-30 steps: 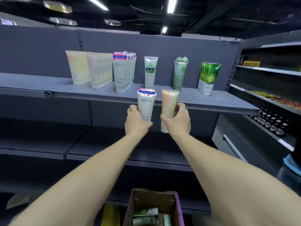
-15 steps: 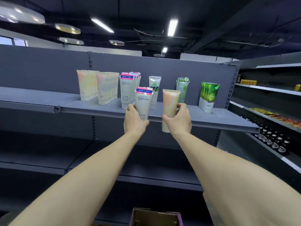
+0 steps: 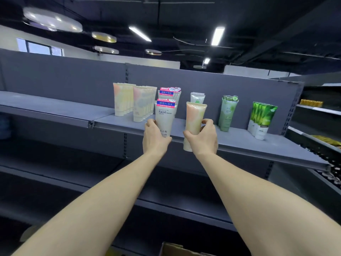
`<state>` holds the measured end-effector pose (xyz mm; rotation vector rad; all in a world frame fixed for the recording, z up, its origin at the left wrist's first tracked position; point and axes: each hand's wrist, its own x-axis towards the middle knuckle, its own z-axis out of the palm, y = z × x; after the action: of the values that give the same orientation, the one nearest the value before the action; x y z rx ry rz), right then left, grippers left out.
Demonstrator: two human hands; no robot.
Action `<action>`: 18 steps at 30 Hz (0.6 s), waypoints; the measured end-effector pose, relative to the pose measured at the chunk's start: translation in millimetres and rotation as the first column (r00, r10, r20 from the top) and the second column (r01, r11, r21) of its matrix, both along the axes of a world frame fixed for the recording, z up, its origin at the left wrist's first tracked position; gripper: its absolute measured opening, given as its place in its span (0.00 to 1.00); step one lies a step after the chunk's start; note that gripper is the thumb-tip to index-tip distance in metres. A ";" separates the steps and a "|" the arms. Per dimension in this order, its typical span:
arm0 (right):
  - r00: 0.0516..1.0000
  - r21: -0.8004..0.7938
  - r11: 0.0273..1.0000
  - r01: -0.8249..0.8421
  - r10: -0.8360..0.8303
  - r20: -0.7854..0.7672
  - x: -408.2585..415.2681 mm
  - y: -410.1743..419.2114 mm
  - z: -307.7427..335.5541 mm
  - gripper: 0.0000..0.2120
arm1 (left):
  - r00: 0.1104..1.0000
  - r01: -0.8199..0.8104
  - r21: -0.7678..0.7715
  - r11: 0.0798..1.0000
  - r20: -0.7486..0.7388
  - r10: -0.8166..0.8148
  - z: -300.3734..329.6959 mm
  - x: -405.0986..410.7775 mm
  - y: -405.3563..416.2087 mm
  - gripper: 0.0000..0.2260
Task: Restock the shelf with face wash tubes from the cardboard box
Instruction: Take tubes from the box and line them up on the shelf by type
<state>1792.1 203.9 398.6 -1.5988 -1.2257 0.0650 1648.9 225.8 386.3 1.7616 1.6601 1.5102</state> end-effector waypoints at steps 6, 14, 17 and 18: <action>0.998 -0.017 0.998 -0.069 0.069 0.015 -22.6 1.6 -4.9 0.26 | 0.994 -0.107 -0.025 0.994 0.012 0.108 -1.9 -32.3 -1.0 0.29; 0.997 -0.024 0.998 -0.063 0.064 0.034 -16.4 1.0 -8.8 0.26 | 0.993 -0.107 -0.018 0.994 0.041 0.108 -0.7 -26.4 -5.2 0.28; 0.998 -0.019 0.998 -0.055 0.056 0.041 -18.4 5.6 -6.7 0.26 | 0.997 -0.060 0.024 0.998 0.045 0.059 0.4 -20.7 3.3 0.27; 0.998 -0.013 0.999 -0.050 0.050 0.043 -19.8 8.2 -5.3 0.25 | 0.998 -0.042 0.039 0.998 0.048 0.041 1.6 -20.2 8.3 0.27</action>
<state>1772.3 212.1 393.3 -1.5872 -1.3013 0.0699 1628.6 234.1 387.9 1.7078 1.6643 1.6017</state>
